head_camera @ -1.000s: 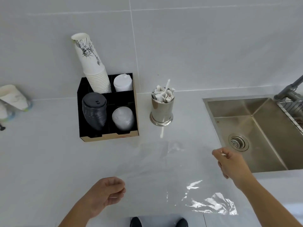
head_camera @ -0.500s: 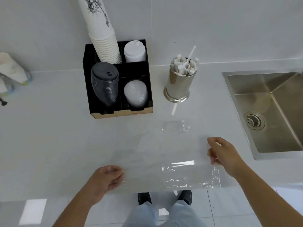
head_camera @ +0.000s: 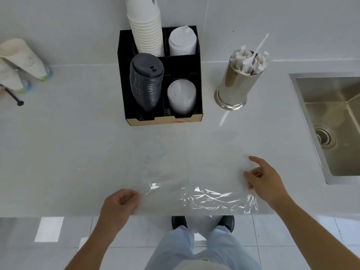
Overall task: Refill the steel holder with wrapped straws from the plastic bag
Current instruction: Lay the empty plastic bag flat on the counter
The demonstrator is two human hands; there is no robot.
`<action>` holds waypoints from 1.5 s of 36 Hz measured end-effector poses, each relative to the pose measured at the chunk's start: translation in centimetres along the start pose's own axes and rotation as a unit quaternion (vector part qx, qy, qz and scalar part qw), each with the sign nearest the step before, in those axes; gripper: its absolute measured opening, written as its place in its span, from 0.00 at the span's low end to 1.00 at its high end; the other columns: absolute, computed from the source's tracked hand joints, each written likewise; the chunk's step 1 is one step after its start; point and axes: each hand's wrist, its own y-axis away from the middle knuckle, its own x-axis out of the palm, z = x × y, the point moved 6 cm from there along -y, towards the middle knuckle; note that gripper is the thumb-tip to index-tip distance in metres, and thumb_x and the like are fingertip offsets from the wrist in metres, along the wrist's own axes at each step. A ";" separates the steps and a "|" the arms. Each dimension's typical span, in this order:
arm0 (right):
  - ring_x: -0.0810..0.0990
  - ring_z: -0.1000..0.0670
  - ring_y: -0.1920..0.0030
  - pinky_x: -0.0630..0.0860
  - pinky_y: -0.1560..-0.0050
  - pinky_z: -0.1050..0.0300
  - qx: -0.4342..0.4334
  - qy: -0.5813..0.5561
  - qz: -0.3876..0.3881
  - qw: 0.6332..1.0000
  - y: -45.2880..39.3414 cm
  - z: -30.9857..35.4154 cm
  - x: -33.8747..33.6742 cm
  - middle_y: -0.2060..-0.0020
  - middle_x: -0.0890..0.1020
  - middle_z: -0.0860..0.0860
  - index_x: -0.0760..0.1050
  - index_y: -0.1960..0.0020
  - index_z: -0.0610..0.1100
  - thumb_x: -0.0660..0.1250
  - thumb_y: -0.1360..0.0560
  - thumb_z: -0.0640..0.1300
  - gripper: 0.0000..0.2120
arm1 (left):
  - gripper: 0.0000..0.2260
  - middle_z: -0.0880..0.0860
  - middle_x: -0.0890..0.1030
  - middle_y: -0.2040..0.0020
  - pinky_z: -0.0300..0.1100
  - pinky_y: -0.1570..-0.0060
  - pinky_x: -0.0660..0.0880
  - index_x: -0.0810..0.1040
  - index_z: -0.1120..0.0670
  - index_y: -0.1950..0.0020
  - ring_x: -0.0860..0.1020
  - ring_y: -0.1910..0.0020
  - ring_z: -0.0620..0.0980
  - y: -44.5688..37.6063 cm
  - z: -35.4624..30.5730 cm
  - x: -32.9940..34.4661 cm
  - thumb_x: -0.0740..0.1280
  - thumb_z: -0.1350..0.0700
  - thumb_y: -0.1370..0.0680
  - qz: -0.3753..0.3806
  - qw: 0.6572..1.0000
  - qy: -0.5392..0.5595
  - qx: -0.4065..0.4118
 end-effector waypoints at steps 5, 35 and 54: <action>0.81 0.48 0.55 0.75 0.55 0.57 -0.050 0.121 -0.038 0.991 0.3 0.4 0.1 0.51 0.80 0.50 0.72 0.32 0.49 0.67 0.24 0.41 0.21 | 0.21 0.56 0.77 0.43 0.52 0.43 0.74 0.75 0.55 0.34 0.76 0.44 0.57 -0.7 -0.7 -1.3 0.72 0.52 0.26 -0.076 0.961 -0.233 0.126; 0.66 0.44 0.26 0.55 0.27 0.46 -0.247 0.443 0.033 0.861 5.0 -1.0 8.4 0.26 0.67 0.45 0.64 0.25 0.40 0.42 0.18 0.59 0.32 | 0.31 0.46 0.51 0.20 0.49 0.27 0.38 0.50 0.43 0.21 0.50 0.21 0.50 -5.6 -0.7 2.1 0.45 0.35 0.23 0.062 0.789 -0.523 0.316; 0.65 0.43 0.26 0.58 0.26 0.51 -0.239 0.441 0.063 0.863 4.1 -1.1 6.8 0.26 0.66 0.43 0.63 0.25 0.38 0.36 0.20 0.61 0.37 | 0.38 0.48 0.50 0.19 0.45 0.24 0.42 0.51 0.47 0.21 0.49 0.21 0.48 -4.9 -1.5 1.2 0.39 0.33 0.28 0.064 0.798 -0.513 0.308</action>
